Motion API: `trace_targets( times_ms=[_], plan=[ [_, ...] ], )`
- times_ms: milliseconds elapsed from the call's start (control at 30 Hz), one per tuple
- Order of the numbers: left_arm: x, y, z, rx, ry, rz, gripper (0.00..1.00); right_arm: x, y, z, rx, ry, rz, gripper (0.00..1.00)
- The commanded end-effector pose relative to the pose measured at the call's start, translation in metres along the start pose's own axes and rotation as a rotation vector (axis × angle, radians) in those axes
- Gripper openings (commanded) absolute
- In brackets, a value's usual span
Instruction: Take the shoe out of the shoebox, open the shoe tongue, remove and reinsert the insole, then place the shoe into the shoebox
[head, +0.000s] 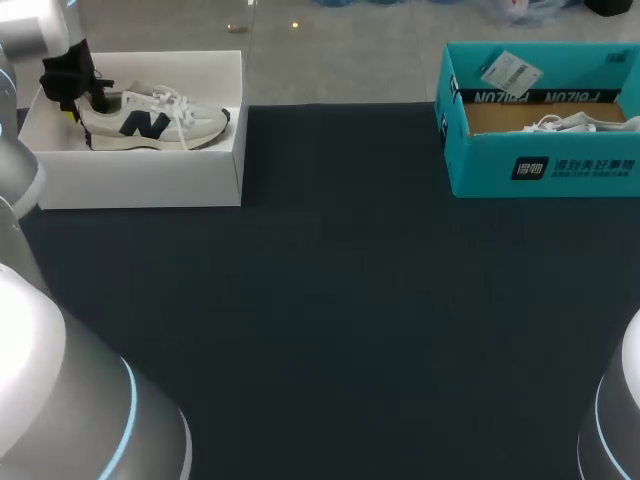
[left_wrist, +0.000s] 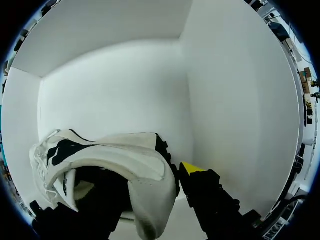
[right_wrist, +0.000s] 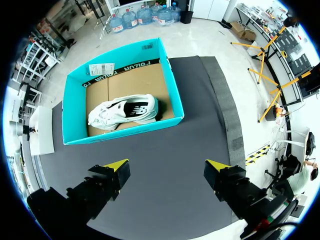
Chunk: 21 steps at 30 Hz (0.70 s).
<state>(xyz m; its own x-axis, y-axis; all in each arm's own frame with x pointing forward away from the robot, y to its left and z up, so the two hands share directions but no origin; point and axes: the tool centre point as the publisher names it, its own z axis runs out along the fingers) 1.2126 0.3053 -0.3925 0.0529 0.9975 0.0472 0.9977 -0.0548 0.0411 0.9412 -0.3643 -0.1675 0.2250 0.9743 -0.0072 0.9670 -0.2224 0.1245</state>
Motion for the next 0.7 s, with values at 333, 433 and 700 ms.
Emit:
trace_targets(
  times_ms=[333,433,700],
  plan=[
    [0.008,0.019,0.004,0.083,0.002,0.01,0.0,0.0,-0.001,0.0,-0.002,-0.001,0.0,1.0],
    [0.008,0.018,0.0,0.081,0.003,0.009,0.0,0.0,-0.001,0.0,-0.002,-0.001,0.0,1.0],
    [0.009,0.019,-0.027,0.08,0.031,-0.037,0.0,0.0,-0.001,0.0,-0.002,-0.001,0.0,1.0]
  ],
)
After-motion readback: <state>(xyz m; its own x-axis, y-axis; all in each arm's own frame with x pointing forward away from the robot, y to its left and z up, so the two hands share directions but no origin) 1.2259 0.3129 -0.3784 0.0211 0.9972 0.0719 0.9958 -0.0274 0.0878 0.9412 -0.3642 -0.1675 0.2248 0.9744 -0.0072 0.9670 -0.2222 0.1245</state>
